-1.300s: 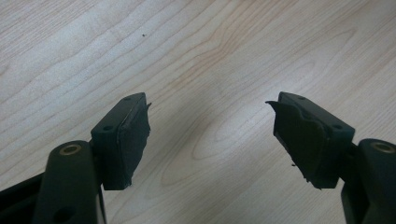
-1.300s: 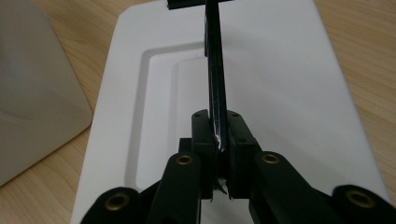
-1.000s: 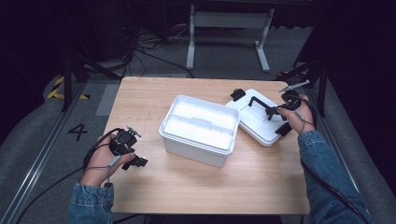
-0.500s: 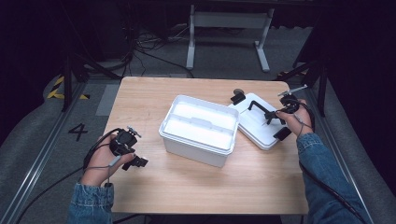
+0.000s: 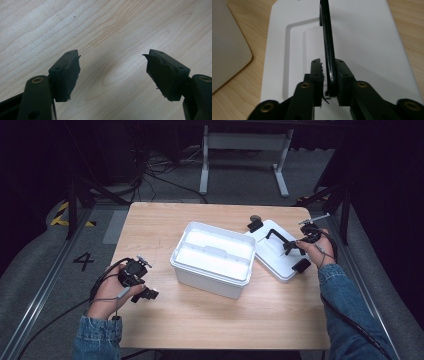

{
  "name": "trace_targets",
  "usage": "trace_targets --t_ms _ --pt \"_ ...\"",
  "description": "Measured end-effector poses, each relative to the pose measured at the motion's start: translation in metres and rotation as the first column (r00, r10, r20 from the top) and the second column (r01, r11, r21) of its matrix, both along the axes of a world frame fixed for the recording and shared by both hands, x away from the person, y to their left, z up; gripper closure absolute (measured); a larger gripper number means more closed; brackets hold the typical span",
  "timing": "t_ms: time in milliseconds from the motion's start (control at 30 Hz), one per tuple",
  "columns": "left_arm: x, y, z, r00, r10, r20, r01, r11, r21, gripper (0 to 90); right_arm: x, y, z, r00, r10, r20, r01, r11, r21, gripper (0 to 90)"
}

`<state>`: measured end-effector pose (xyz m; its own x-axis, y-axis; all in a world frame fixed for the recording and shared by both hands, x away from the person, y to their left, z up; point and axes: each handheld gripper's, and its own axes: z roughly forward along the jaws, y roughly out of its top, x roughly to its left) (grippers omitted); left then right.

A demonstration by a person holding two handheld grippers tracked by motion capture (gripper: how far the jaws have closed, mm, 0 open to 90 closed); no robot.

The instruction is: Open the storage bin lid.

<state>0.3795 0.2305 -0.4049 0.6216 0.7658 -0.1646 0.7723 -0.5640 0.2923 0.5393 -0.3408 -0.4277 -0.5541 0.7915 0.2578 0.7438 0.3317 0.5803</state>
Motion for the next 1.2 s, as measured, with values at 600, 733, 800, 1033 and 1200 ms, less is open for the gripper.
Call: trace_targets --t_ms 600,733,800,1033,1200 --pt "0.002 -0.006 0.0 0.9998 -0.02 -0.006 0.02 0.9998 0.007 27.4 -0.044 0.001 0.052 0.9821 0.067 0.176 -0.06 0.997 -0.044 49.4" --pt "0.001 -0.006 0.0 0.9998 -0.018 -0.003 0.018 0.9998 0.012 27.4 -0.064 0.007 0.062 0.9741 0.119 0.192 -0.111 0.992 -0.051 49.3" --pt "0.0 -0.005 0.0 0.9998 -0.022 -0.001 0.022 0.9997 0.008 27.4 -0.073 0.011 0.066 0.9695 0.145 0.198 -0.137 0.989 -0.054 49.3" --pt "-0.002 -0.003 0.0 0.9999 -0.017 -0.004 0.017 0.9998 0.01 27.4 -0.102 0.024 0.068 0.9555 0.217 0.199 -0.21 0.976 -0.059 49.3" --pt "-0.002 -0.004 0.0 0.9998 -0.02 -0.003 0.02 0.9997 0.011 27.4 -0.125 0.038 0.064 0.9451 0.254 0.205 -0.249 0.967 -0.053 49.6"
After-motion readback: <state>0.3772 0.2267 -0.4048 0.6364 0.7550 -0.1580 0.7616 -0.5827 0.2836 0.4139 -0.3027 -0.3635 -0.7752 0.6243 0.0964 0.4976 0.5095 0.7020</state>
